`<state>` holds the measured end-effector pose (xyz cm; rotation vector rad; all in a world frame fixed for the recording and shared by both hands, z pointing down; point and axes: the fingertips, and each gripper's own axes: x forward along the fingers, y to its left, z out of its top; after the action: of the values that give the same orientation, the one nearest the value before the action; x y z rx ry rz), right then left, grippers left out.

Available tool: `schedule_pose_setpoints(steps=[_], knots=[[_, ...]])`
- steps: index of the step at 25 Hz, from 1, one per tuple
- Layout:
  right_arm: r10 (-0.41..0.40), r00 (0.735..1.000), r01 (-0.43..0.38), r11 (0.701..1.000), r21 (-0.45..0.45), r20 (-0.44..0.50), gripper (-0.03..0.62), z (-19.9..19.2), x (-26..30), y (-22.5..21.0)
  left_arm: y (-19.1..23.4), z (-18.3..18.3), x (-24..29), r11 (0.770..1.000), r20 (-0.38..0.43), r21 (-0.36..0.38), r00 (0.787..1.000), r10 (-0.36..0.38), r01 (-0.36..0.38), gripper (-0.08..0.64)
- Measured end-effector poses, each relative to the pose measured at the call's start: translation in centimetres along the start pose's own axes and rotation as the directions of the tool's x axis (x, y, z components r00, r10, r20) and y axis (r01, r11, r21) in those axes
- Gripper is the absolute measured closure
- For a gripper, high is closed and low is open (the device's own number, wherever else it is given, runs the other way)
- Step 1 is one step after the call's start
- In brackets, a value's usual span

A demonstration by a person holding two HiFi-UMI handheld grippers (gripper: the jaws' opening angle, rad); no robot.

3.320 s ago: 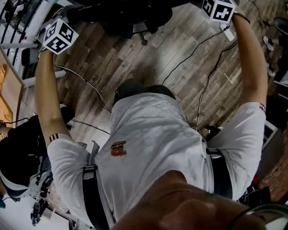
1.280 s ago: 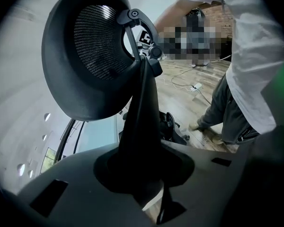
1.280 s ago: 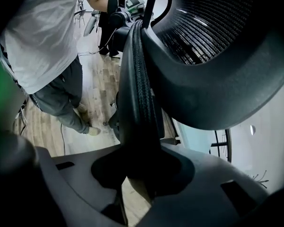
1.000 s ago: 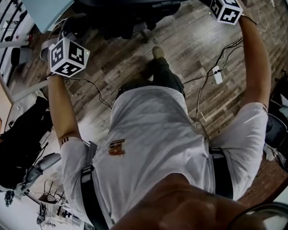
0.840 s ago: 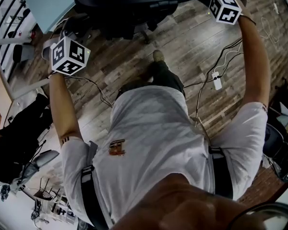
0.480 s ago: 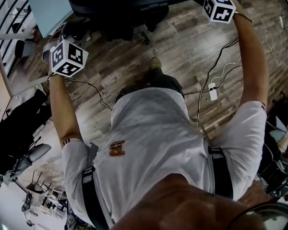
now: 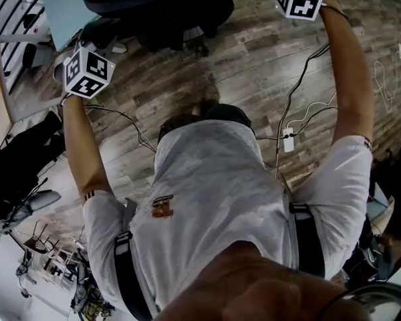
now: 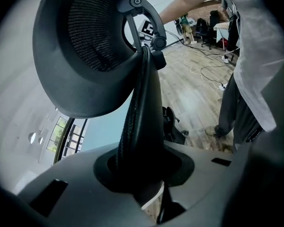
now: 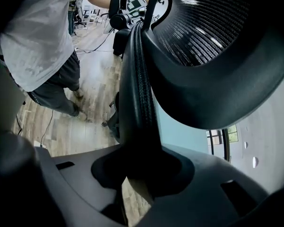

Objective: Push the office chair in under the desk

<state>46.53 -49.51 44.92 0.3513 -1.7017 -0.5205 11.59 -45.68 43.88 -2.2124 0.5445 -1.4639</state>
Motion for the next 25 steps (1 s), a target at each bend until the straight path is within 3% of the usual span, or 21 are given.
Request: schedule_pose_setpoints(steps=[7,13,25], knots=[[0.023,1.000,-0.023,0.999,-0.038,0.011,0.460,-2.8,3.0,-5.5,4.4,1.0,3.3,0.999,-0.040,-0.042,0.999,0.017,-0.019,0.443],[0.021,1.000,-0.020,0.999,-0.049,0.023,0.460,-3.6,4.6,-7.5,5.8,1.0,5.0,0.998,-0.064,-0.056,0.998,0.023,-0.026,0.443],[0.015,1.000,-0.014,0.999,-0.053,0.020,0.460,-3.9,5.0,-7.9,6.3,1.1,5.4,0.998,-0.071,-0.053,0.997,0.033,-0.037,0.443]])
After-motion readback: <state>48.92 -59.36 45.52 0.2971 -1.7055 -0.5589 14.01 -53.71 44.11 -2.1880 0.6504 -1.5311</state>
